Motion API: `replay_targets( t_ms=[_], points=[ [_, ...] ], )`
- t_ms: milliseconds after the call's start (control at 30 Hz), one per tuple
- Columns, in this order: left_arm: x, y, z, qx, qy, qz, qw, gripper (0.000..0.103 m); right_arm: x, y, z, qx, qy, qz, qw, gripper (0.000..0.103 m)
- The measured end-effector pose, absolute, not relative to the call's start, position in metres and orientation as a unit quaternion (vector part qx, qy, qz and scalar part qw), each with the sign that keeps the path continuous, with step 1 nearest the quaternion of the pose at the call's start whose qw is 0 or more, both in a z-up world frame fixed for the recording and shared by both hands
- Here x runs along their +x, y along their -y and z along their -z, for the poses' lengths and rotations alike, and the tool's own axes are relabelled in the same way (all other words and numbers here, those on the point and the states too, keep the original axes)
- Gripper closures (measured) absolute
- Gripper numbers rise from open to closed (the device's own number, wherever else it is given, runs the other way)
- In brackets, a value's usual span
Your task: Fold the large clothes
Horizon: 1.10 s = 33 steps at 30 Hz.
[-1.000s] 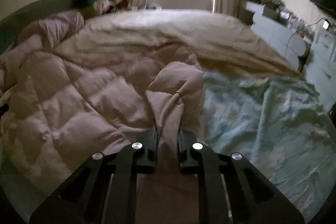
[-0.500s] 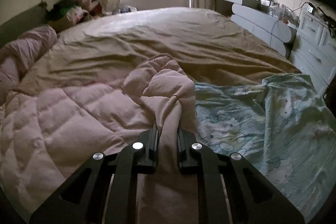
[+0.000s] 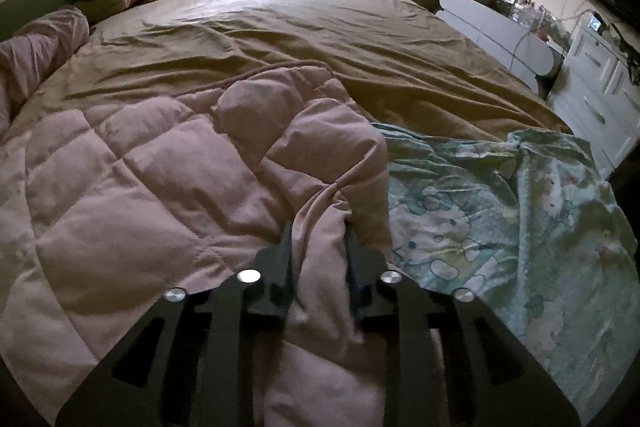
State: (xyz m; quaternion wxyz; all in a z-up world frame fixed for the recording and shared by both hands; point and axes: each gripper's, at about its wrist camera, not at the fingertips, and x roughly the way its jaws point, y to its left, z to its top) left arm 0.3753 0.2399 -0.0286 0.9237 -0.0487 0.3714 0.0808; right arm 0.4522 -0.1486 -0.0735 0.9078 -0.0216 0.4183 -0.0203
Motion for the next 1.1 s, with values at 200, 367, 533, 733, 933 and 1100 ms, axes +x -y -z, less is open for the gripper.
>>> replay_targets(
  t_ms=[200,367,533,733,933,1100],
  points=[
    [0.337,-0.218,-0.009,-0.026,-0.331,-0.059,0.941,0.034,0.409,0.156,0.033,0.01,-0.366,-0.013,0.931,0.042],
    [0.315,-0.186,-0.002,-0.039,-0.354,0.006,0.934,0.032,0.364,0.125,0.0,-0.006,-0.326,-0.088,0.941,0.036],
    [0.315,-0.164,0.039,-0.052,-0.405,0.03,0.912,0.032,0.346,0.075,-0.016,-0.026,-0.323,-0.172,0.93,0.036],
    [0.325,-0.168,0.065,-0.06,-0.428,0.027,0.902,0.028,0.361,0.008,-0.011,-0.066,-0.356,-0.222,0.905,0.036],
    [0.324,-0.171,0.065,-0.061,-0.424,0.032,0.903,0.028,0.413,-0.026,0.05,-0.055,-0.473,-0.198,0.857,0.034],
    [0.323,-0.167,0.066,-0.052,-0.423,0.024,0.904,0.028,0.42,-0.032,0.067,-0.046,-0.474,-0.185,0.86,0.032]
  ],
)
